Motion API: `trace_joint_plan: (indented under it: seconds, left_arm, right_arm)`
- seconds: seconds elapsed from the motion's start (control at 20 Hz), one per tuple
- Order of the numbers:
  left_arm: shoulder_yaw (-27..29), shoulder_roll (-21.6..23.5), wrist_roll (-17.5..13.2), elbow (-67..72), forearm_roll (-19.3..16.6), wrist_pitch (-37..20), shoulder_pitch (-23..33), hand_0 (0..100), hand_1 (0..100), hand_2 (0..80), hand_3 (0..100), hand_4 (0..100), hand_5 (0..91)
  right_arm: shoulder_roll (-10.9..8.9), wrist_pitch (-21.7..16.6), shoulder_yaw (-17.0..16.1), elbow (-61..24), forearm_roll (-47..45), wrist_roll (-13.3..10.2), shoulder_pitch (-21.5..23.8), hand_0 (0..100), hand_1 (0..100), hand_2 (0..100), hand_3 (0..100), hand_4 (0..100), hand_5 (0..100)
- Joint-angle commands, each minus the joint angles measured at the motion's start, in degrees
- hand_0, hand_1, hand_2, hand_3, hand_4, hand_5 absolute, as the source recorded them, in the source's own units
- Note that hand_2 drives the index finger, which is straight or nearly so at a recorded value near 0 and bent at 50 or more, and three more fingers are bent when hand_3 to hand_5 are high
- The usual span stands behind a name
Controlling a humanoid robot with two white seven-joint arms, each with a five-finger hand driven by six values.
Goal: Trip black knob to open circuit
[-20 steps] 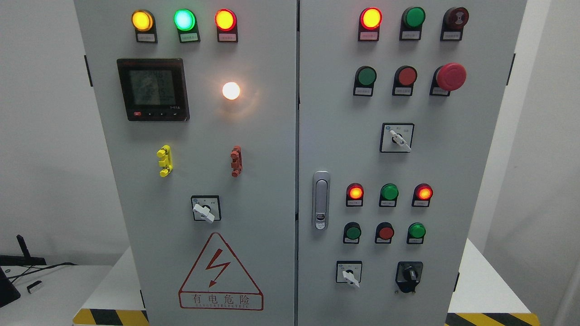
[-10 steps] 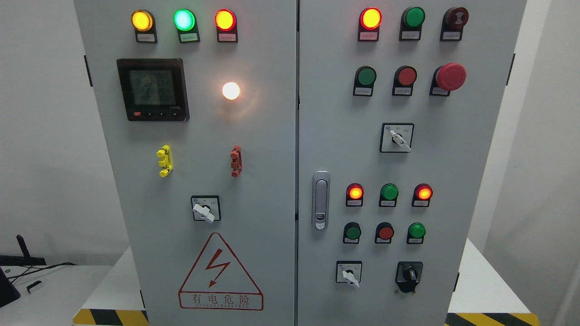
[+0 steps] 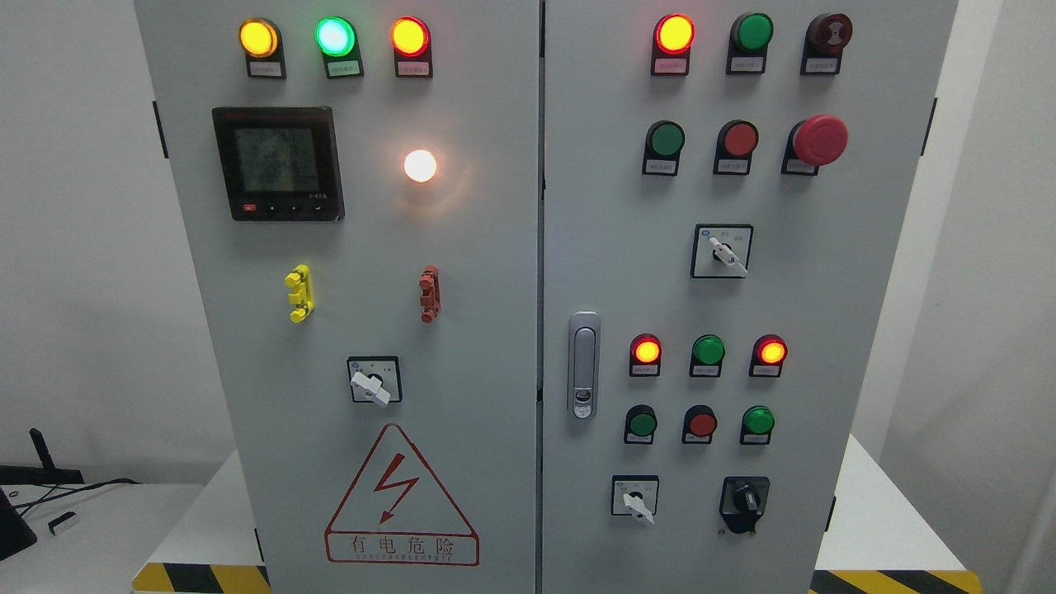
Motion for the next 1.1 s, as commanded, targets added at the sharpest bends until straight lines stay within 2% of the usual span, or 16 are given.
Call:
trace_joint_plan:
  seconds: [0.0,0.15,0.2,0.3,0.35,0.45,0.55,0.6,0.65,0.7,0.8,0.85,0.95,1.05]
  left_arm:
    - [0.0,0.04,-0.05,-0.01,-1.76,0.02,0.0,12,39,0.0,0,0,0.0]
    - [0.0,-0.05,-0.05,-0.01,-1.76,0.02,0.0,12,39,0.0,0,0,0.0]
    - [0.0,0.04,-0.05,-0.01,-1.76,0.02,0.0,12,39,0.0,0,0,0.0]
    - [0.0,-0.05,-0.05,-0.01,-1.76,0.02,0.0,12,39,0.0,0,0,0.0]
    - [0.0,-0.05,-0.05,0.07,-1.76,0.02,0.0,12,39,0.0,0,0,0.0]
    - [0.0,-0.05,-0.05,-0.01,-1.76,0.02,0.0,12,39,0.0,0,0,0.0]
    - [0.0,0.04,-0.05,0.07,-1.76,0.02,0.0,12,39,0.0,0,0,0.0]
    - [0.0,0.04,-0.05,-0.01,-1.76,0.02,0.0,12,39,0.0,0,0,0.0]
    - [0.0,0.04,-0.05,0.07,-1.76,0.02,0.0,12,39,0.0,0,0,0.0]
    - [0.0,0.04,-0.05,-0.01,-1.76,0.02,0.0,12,39,0.0,0,0,0.0]
    - [0.0,0.04,-0.05,-0.01,-1.76,0.02,0.0,12,39,0.0,0,0,0.0]
    - [0.0,-0.05,-0.05,-0.01,-1.76,0.02,0.0,12,39,0.0,0,0,0.0]
    - [0.0,-0.05,-0.05,-0.01,-1.76,0.02,0.0,12,39,0.0,0,0,0.0]
    - [0.0,-0.05,-0.05,-0.01,-1.76,0.02,0.0,12,39,0.0,0,0,0.0]
  right_arm:
    - [-0.43,-0.67,2.46,-18.16,0.68,-0.24,8.58,31,28,0,0,0,0]
    - [-0.34,-1.11,3.17,-26.25,0.68,-0.24,12.98,31,28,0,0,0,0]
    - [-0.25,-2.42,3.25,-27.75,0.68,-0.42,13.86,31,28,0,0,0,0]
    - [-0.16,-8.03,3.34,-28.91,0.77,-0.68,16.32,31,34,0,0,9,0]
    - [-0.16,-10.23,3.34,-28.91,0.77,-1.38,16.68,29,39,0,5,14,3]
    - [-0.25,-13.32,3.43,-29.34,0.77,-3.75,17.47,26,47,0,21,22,16]
    - [-0.34,-17.79,3.43,-31.79,0.77,-5.34,19.48,25,55,0,29,28,25]
    - [-0.43,-20.16,3.43,-33.46,0.77,-5.6,20.89,24,56,0,30,30,27]
    - [-0.52,-22.45,3.34,-34.87,0.86,-6.04,22.12,24,59,5,36,35,33]
    - [-0.52,-24.65,3.34,-35.75,1.38,-7.35,22.83,24,60,8,40,39,40]
    - [-0.6,-29.91,3.17,-37.6,4.62,-11.65,25.02,24,62,13,45,45,49]
    - [-1.13,-33.08,3.17,-39.78,6.2,-12.98,26.86,23,63,15,47,49,53]
    - [-2.53,-38.27,3.17,-44.27,7.88,-14.21,30.47,23,64,17,52,53,59]
    - [-2.62,-41.88,2.99,-46.65,7.98,-15.53,31.01,23,65,18,54,56,61]
